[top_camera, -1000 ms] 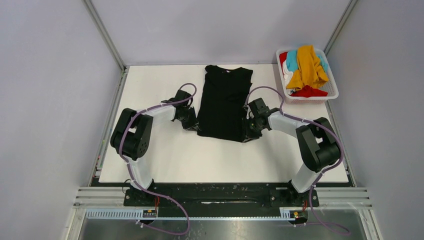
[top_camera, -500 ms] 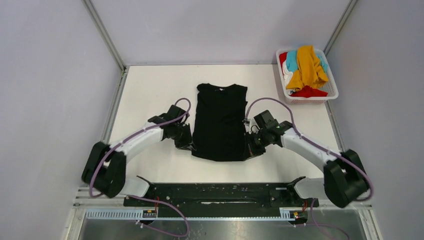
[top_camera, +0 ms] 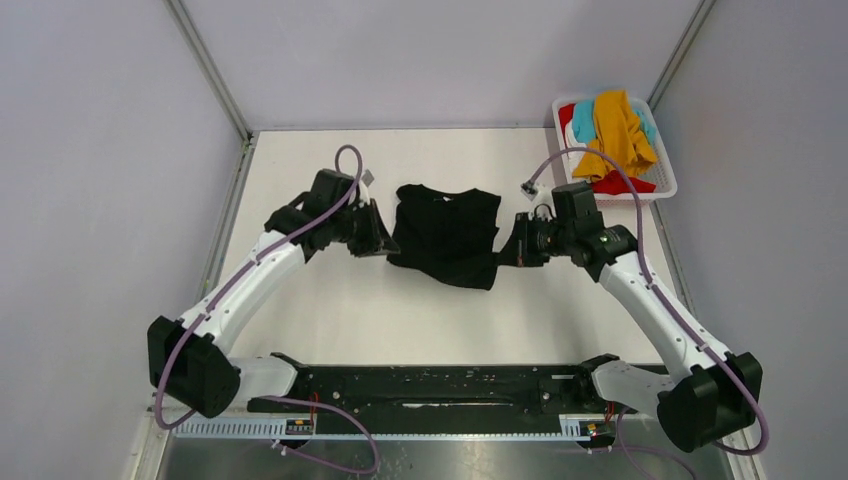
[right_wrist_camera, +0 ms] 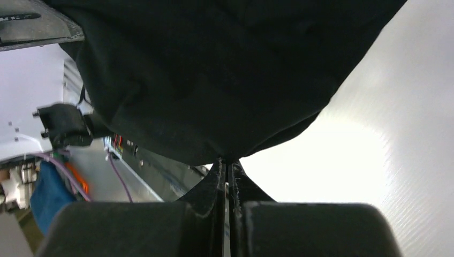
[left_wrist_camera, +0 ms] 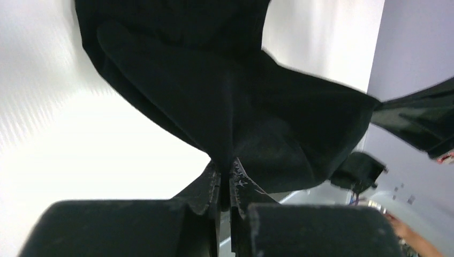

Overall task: Fold and stack the t-shirts
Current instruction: Fold the long partially folded tshirt into a neat square

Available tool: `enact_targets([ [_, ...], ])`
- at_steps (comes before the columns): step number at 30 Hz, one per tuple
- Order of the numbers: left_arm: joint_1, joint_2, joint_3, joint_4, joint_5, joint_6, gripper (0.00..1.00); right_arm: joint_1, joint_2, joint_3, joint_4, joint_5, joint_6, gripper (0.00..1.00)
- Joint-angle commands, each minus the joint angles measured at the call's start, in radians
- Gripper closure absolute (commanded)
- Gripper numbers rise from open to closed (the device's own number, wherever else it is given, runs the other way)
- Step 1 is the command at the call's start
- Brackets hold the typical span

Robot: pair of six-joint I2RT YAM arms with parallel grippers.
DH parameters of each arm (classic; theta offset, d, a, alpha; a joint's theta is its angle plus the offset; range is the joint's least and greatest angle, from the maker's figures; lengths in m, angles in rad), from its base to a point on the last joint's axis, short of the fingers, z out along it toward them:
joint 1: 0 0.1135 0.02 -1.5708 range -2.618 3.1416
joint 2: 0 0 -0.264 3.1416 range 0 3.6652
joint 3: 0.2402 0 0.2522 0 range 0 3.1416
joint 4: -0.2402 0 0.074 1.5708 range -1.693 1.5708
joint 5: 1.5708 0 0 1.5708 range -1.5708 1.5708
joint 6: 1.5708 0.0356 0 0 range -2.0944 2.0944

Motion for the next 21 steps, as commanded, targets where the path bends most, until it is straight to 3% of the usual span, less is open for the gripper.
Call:
enact_targets([
  [1,0.069,0.092,0.134,0.098,-0.052,0.003,1.00,-0.045,0.073,0.113,0.177,0.017,0.008,1.00],
  [9,0.117,0.384,0.411,0.090,-0.134,0.001,1.00,-0.121,0.256,0.268,0.200,0.059,0.013,1.00],
  [21,0.157,0.771,0.748,0.067,-0.146,-0.055,0.99,-0.228,0.559,0.421,0.247,0.026,0.022,1.00],
])
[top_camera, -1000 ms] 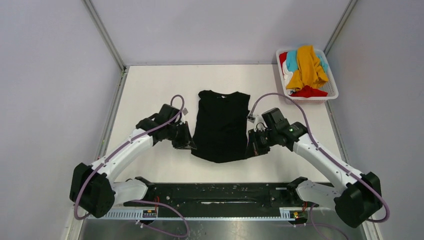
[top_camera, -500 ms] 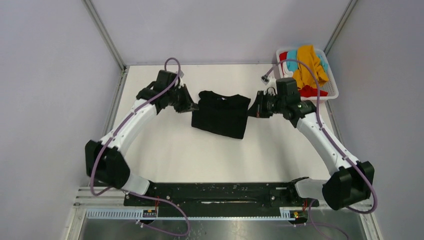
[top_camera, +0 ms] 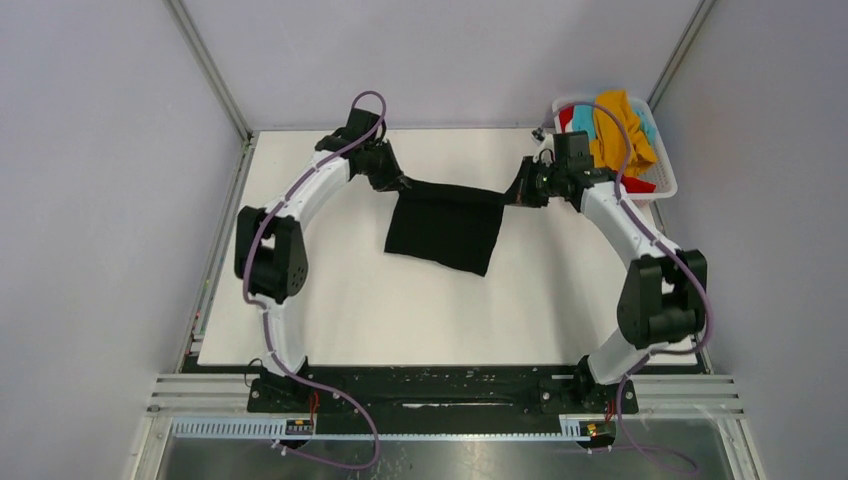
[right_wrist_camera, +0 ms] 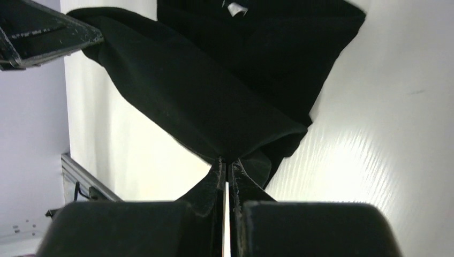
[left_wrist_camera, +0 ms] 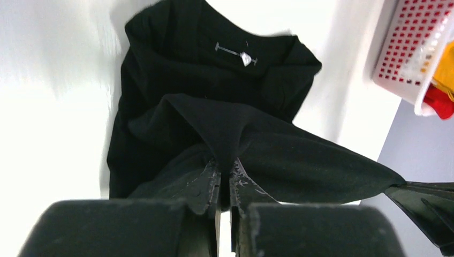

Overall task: Fold and stack the t-shirts
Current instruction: Fold the long partially folded tshirt into a neat square

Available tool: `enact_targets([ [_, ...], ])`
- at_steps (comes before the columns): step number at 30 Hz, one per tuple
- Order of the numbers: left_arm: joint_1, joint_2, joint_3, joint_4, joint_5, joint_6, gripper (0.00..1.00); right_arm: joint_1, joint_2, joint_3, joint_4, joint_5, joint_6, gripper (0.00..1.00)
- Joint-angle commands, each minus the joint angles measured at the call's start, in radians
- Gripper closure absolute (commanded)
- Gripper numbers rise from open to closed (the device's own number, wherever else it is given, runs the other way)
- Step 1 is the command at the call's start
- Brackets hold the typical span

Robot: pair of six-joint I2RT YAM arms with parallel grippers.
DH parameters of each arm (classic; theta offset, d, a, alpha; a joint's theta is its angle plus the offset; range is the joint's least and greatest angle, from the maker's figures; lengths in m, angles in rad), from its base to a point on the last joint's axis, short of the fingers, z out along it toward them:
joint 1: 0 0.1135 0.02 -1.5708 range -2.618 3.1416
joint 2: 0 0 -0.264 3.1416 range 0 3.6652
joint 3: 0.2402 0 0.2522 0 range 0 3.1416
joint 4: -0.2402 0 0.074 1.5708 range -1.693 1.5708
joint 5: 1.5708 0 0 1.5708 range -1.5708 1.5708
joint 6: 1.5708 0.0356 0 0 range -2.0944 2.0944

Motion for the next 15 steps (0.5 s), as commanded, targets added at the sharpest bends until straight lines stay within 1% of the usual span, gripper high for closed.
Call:
enact_targets([
  [1,0.021,0.094,0.134,0.023,-0.060,-0.031,0.96,-0.033,0.115,0.121,0.051,-0.012,0.010,1.00],
  [3,0.021,0.149,0.189,0.047,-0.066,-0.044,0.92,-0.043,0.182,0.165,0.056,-0.008,0.025,1.00],
  [4,0.022,0.195,0.224,0.057,-0.056,-0.048,0.87,-0.048,0.216,0.187,0.062,-0.004,0.035,1.00],
  [5,0.024,0.232,0.267,0.066,-0.047,-0.053,0.80,-0.053,0.250,0.208,0.068,0.013,0.051,1.00],
  [6,0.025,0.270,0.309,0.072,-0.038,-0.060,0.71,-0.060,0.296,0.234,0.076,0.020,0.069,0.96],
  [8,0.028,0.333,0.391,0.114,-0.007,-0.076,0.59,-0.067,0.368,0.295,0.095,0.026,0.104,0.81],
  [9,0.029,0.358,0.429,0.129,0.007,-0.081,0.51,-0.071,0.405,0.337,0.097,0.025,0.114,0.69],
  [10,0.029,0.375,0.481,0.136,0.016,-0.083,0.44,-0.074,0.441,0.380,0.090,0.023,0.118,0.53],
  [11,0.030,0.384,0.507,0.140,0.016,-0.078,0.40,-0.077,0.469,0.427,0.079,0.030,0.123,0.46],
  [12,0.030,0.381,0.515,0.148,0.010,-0.071,0.38,-0.078,0.490,0.469,0.058,0.043,0.129,0.43],
  [13,0.029,0.367,0.503,0.157,0.005,-0.060,0.34,-0.079,0.503,0.501,0.037,0.042,0.125,0.31],
  [14,0.029,0.344,0.476,0.168,0.004,-0.049,0.30,-0.079,0.504,0.517,0.021,0.035,0.118,0.05],
  [15,0.029,0.319,0.434,0.171,-0.001,-0.039,0.27,-0.079,0.494,0.509,0.018,0.028,0.118,0.01],
])
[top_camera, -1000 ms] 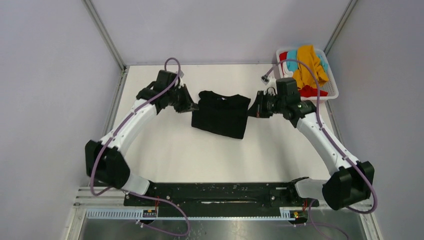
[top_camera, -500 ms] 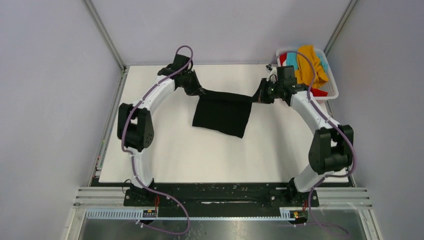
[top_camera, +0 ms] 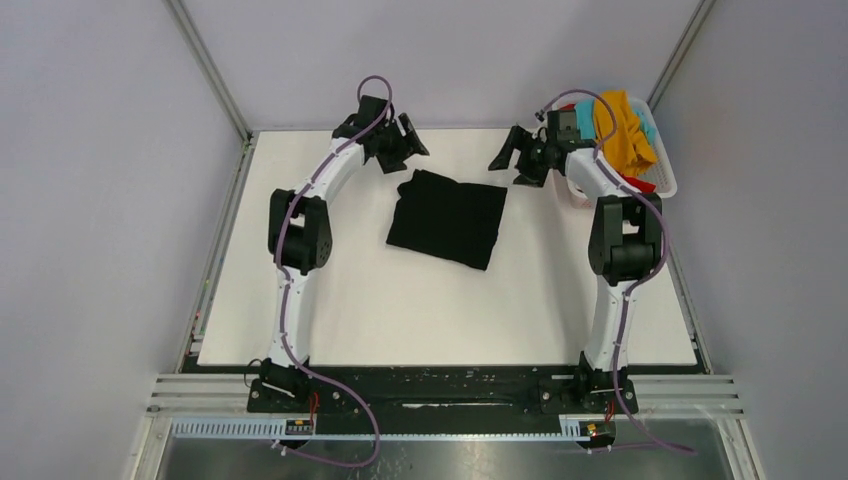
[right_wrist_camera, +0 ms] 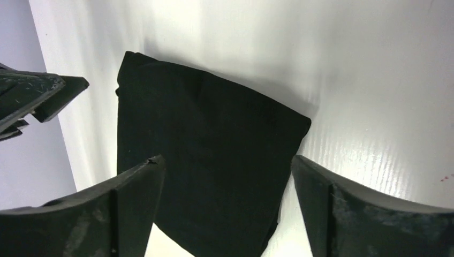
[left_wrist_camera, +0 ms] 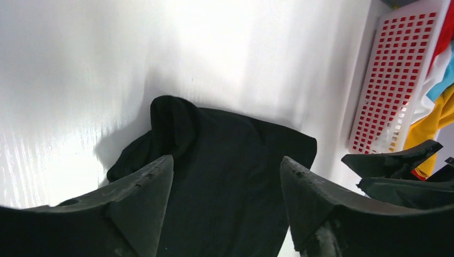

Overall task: Fold and stack the t-shirts
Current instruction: Fold the long partially folded tshirt into a neat square, then put the neatly folded tshirt into the corner of the board with the left arm

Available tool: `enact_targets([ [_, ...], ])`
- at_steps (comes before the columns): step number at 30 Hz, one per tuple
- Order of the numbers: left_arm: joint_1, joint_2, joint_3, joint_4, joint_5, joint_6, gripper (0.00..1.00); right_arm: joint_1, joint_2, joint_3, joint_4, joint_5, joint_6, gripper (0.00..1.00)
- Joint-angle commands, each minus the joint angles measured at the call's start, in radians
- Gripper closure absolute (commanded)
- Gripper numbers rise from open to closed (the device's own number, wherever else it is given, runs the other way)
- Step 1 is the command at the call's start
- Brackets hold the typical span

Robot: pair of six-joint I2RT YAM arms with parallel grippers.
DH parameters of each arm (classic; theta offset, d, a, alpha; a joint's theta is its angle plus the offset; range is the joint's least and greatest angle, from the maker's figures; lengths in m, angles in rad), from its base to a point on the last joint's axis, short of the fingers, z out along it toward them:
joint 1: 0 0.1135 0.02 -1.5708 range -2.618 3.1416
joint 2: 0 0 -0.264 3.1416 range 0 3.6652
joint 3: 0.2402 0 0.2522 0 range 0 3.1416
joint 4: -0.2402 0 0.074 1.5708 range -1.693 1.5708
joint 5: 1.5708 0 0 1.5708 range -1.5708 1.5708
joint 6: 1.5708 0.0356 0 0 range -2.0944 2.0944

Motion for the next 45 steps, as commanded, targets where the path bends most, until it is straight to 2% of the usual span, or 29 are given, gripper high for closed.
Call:
enact_targets([
  [1,0.004,-0.112,-0.044,0.082,-0.004,0.038,0.24,-0.006,-0.036,0.064,-0.022,-0.004,0.007,0.01],
  [6,0.000,-0.186,-0.227,0.031,-0.037,0.183,0.21,-0.005,-0.180,-0.160,0.020,0.014,-0.014,0.01],
  [9,-0.014,-0.132,-0.224,-0.068,-0.068,0.267,0.24,-0.005,-0.253,-0.243,0.025,0.008,-0.024,0.01],
  [16,-0.048,0.009,-0.122,-0.110,-0.046,0.320,0.37,-0.005,-0.358,-0.319,0.008,0.029,-0.052,0.01],
  [19,-0.053,0.048,-0.101,-0.097,-0.050,0.318,0.50,-0.005,-0.387,-0.342,0.009,0.041,-0.053,0.00],
  [23,-0.024,0.088,-0.071,-0.126,-0.116,0.280,0.86,-0.006,-0.419,-0.370,-0.007,0.068,-0.065,0.01],
  [25,-0.001,0.088,-0.078,-0.129,-0.118,0.265,0.98,-0.006,-0.434,-0.376,-0.017,0.087,-0.077,0.01],
  [26,0.008,0.083,-0.086,-0.130,-0.135,0.266,1.00,-0.005,-0.439,-0.380,-0.021,0.093,-0.082,0.01],
  [31,0.057,0.026,-0.130,-0.122,-0.196,0.312,1.00,-0.005,-0.455,-0.385,-0.029,0.100,-0.092,0.01],
  [38,0.199,-0.020,-0.112,-0.142,-0.284,0.398,1.00,-0.005,-0.475,-0.385,-0.054,0.153,-0.123,0.01],
  [42,0.291,-0.002,-0.034,-0.178,-0.382,0.458,1.00,-0.005,-0.495,-0.395,-0.067,0.199,-0.140,0.01],
  [45,0.373,0.036,0.051,-0.188,-0.382,0.511,1.00,-0.005,-0.507,-0.397,-0.077,0.223,-0.149,0.01],
])
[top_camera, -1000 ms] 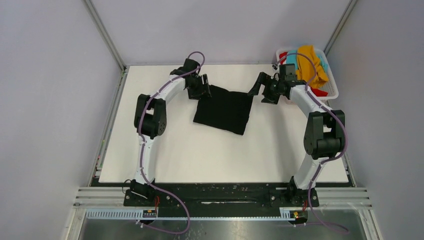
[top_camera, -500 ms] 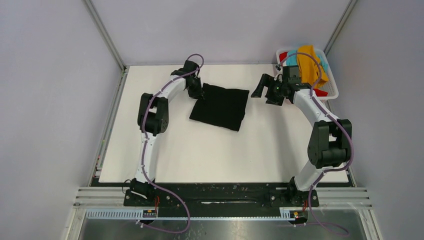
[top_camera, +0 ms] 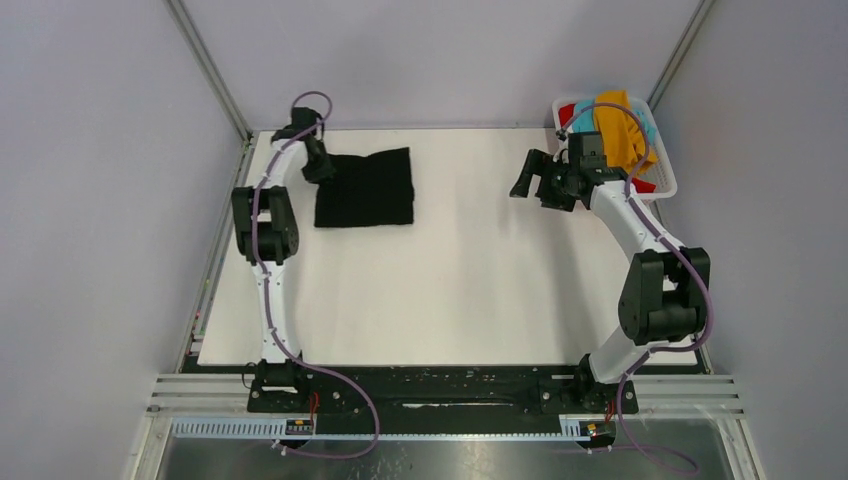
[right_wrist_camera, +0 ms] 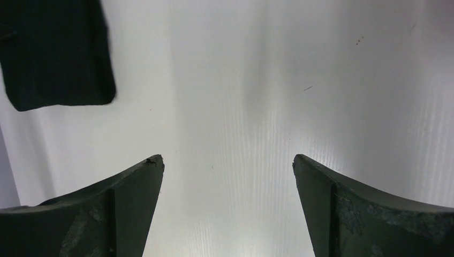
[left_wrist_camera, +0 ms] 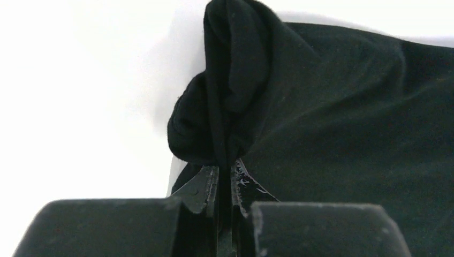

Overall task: Fold and stack the t-shirts
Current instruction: Put the neatly folded tshirt into the corner of the board with the left arm

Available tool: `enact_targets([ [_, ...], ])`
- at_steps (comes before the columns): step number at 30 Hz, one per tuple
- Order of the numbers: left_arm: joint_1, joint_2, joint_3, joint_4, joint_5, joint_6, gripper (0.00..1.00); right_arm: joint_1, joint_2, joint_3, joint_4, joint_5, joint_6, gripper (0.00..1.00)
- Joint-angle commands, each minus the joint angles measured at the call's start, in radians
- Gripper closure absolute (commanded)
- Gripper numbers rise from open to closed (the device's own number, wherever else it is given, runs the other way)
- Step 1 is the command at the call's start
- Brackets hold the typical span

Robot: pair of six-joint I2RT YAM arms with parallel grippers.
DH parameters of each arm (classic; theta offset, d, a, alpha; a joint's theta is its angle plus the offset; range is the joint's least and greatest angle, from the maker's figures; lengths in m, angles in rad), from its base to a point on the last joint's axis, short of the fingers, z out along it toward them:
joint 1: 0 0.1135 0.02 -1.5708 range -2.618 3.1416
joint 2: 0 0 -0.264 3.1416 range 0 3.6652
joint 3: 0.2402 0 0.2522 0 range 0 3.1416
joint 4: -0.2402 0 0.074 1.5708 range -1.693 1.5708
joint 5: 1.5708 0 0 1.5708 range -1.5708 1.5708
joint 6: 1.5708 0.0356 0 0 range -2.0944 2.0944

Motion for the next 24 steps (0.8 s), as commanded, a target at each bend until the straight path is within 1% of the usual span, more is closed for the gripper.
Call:
enact_targets([
  [1,0.115,0.010,0.165,-0.026,-0.108,0.117,1.00,0.000,-0.066,-0.005,-0.024,0.065,-0.036,0.01],
  [4,0.139,0.054,0.233,0.002,-0.159,0.206,1.00,0.001,-0.071,-0.005,-0.024,0.071,-0.041,0.00],
  [5,0.141,0.073,0.278,-0.013,-0.172,0.216,1.00,0.001,-0.072,-0.004,-0.023,0.074,-0.041,0.01],
  [7,0.143,0.108,0.348,-0.012,-0.126,0.229,1.00,0.001,-0.073,0.000,-0.023,0.077,-0.039,0.00],
  [8,0.141,0.112,0.359,0.009,-0.136,0.224,1.00,0.000,-0.073,0.003,-0.023,0.079,-0.037,0.01],
  [11,0.136,0.080,0.310,0.118,-0.212,0.226,1.00,0.001,-0.081,0.005,-0.022,0.077,-0.035,0.00],
  [13,0.135,0.057,0.250,0.208,-0.301,0.248,0.99,0.001,-0.091,-0.001,-0.023,0.086,-0.037,0.00],
  [15,0.135,0.069,0.252,0.241,-0.370,0.272,0.99,0.001,-0.102,-0.012,-0.027,0.096,-0.041,0.01],
  [18,0.135,0.100,0.291,0.247,-0.468,0.300,0.98,0.001,-0.119,-0.019,-0.047,0.117,-0.052,0.01],
  [23,0.143,0.109,0.285,0.290,-0.516,0.275,0.91,0.001,-0.142,-0.041,-0.053,0.144,-0.057,0.01],
  [24,0.142,0.109,0.285,0.300,-0.527,0.267,0.85,0.001,-0.144,-0.045,-0.055,0.144,-0.057,0.01],
])
